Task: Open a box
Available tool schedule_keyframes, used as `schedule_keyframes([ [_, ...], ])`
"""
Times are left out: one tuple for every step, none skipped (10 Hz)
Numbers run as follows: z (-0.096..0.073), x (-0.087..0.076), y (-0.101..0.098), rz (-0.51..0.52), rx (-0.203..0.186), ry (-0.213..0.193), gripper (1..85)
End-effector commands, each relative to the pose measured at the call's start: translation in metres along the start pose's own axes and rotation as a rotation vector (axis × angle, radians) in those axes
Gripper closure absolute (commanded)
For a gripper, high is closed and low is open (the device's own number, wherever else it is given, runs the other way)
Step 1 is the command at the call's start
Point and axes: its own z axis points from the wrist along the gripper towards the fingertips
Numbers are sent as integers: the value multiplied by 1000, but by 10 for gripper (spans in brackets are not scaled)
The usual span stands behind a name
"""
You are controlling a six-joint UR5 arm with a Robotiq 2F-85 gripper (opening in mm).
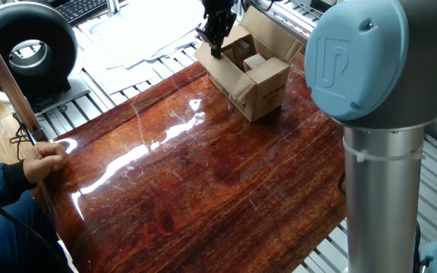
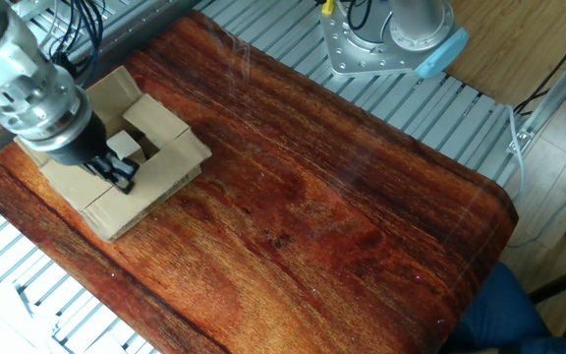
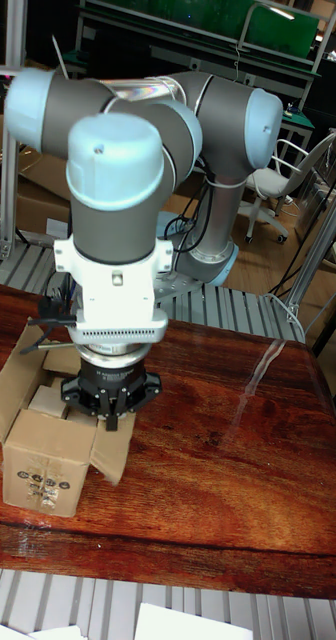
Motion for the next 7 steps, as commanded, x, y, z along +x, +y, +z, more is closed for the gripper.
schedule_keyframes([
  [3, 0, -1, 4, 12, -4, 847],
  [-6, 4, -4, 0, 27, 6, 847],
  [-19, 8, -4, -3, 28, 19, 847],
  [-34, 12, -3, -4, 28, 33, 847],
  [-47, 17, -5, -9, 38, 44, 847],
  [-57, 23, -9, -14, 49, 53, 847],
  [-62, 27, -15, -19, 60, 57, 847],
])
